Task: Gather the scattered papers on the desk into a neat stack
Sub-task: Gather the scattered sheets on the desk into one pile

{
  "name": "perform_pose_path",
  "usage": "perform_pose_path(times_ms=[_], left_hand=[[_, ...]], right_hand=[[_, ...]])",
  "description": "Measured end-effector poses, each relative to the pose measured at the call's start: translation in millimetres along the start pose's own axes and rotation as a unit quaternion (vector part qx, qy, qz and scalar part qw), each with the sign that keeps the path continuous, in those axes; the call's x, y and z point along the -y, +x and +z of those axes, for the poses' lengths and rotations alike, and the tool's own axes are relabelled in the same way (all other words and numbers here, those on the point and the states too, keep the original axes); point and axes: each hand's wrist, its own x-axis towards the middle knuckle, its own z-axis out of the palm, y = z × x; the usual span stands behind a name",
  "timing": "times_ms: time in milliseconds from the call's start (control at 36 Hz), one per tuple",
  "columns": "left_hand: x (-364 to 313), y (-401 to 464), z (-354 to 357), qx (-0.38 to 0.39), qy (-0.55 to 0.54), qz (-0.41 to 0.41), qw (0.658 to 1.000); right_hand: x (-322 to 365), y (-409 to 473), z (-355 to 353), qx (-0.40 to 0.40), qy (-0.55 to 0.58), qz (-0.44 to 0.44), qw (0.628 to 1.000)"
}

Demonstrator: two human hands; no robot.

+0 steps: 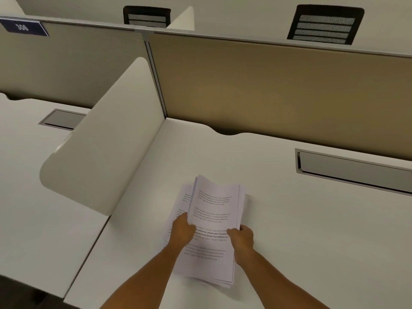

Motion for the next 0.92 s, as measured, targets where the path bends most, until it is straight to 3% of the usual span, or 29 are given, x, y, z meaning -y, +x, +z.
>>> perform_pose_path(times_ms=[194,583,722,833,917], left_hand=[[10.0,-4.0,-26.1,-0.031,0.0,0.007,0.999],[28.8,-7.4,-51.3,-0.055,-0.025,-0.032,0.998],[34.1,-1.2,-46.2,-0.067,0.036,-0.052,0.996],[36.2,2.6,-41.5,-0.09,0.142,-0.097,0.981],[25.4,0.6,-40.3,-0.082,0.124,-0.134,0.98]], right_hand=[[-6.5,-1.4,15.5,0.036,0.012,0.01,0.999],[-16.7,-6.6,44.6,0.011,-0.101,-0.017,0.995],[-13.5,-5.3,55.8,-0.046,-0.287,-0.022,0.957],[-12.8,-4.1,55.5,-0.055,-0.289,-0.002,0.956],[-16.4,-1.4,57.6,-0.052,-0.26,-0.027,0.964]])
